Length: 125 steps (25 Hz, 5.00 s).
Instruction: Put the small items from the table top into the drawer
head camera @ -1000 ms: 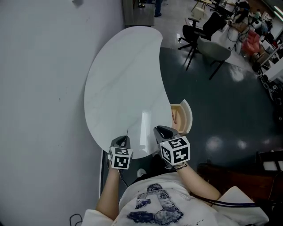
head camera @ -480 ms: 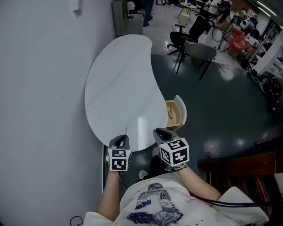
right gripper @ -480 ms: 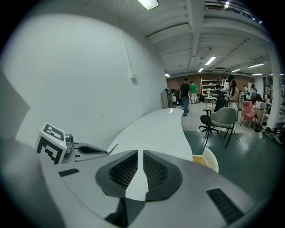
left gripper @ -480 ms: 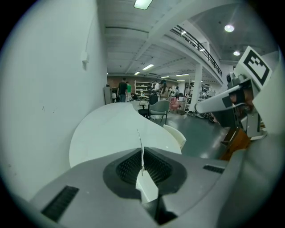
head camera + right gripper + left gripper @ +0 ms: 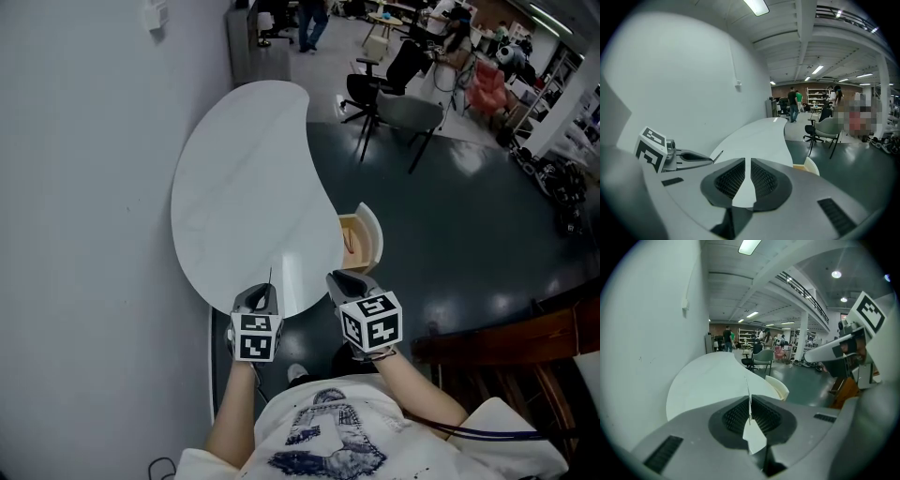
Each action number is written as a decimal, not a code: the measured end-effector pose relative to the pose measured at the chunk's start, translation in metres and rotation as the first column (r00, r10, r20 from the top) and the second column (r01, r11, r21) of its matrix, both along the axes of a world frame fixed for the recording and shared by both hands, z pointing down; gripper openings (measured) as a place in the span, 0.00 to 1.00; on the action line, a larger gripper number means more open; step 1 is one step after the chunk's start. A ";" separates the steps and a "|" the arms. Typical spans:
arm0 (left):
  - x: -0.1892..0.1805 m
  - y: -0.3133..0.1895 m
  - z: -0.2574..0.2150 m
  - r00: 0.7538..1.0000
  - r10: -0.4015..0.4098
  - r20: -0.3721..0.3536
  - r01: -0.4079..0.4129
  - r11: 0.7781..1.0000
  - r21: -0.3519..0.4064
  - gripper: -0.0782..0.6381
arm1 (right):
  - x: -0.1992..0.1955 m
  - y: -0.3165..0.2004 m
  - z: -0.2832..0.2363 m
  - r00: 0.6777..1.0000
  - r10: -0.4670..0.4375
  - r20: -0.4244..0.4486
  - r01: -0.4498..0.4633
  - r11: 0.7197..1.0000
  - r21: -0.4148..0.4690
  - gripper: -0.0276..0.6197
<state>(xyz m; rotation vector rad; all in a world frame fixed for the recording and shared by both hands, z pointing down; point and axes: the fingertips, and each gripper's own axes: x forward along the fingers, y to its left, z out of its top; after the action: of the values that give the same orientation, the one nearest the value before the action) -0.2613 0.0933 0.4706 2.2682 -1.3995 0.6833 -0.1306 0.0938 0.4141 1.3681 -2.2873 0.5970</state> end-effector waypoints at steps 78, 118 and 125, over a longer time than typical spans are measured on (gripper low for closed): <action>0.375 -0.257 0.288 0.988 -0.122 0.091 0.145 0.936 -0.321 0.17 | 0.348 -0.256 0.258 0.992 -0.065 0.107 0.093 0.955 -0.281 0.12; 0.339 -0.286 0.420 0.910 -0.390 0.140 0.402 0.749 -0.527 0.17 | 0.347 -0.288 0.344 0.982 -0.039 0.185 0.112 0.909 -0.402 0.12; 0.340 -0.287 0.421 0.911 -0.381 0.157 0.402 0.741 -0.538 0.17 | 0.348 -0.290 0.343 0.982 -0.036 0.188 0.112 0.906 -0.407 0.12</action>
<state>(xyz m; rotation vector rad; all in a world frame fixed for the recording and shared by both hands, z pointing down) 0.0788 -0.1941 0.8919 1.4489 -1.3969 0.8550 0.2171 -0.1961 0.7572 1.0500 -2.1592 1.1456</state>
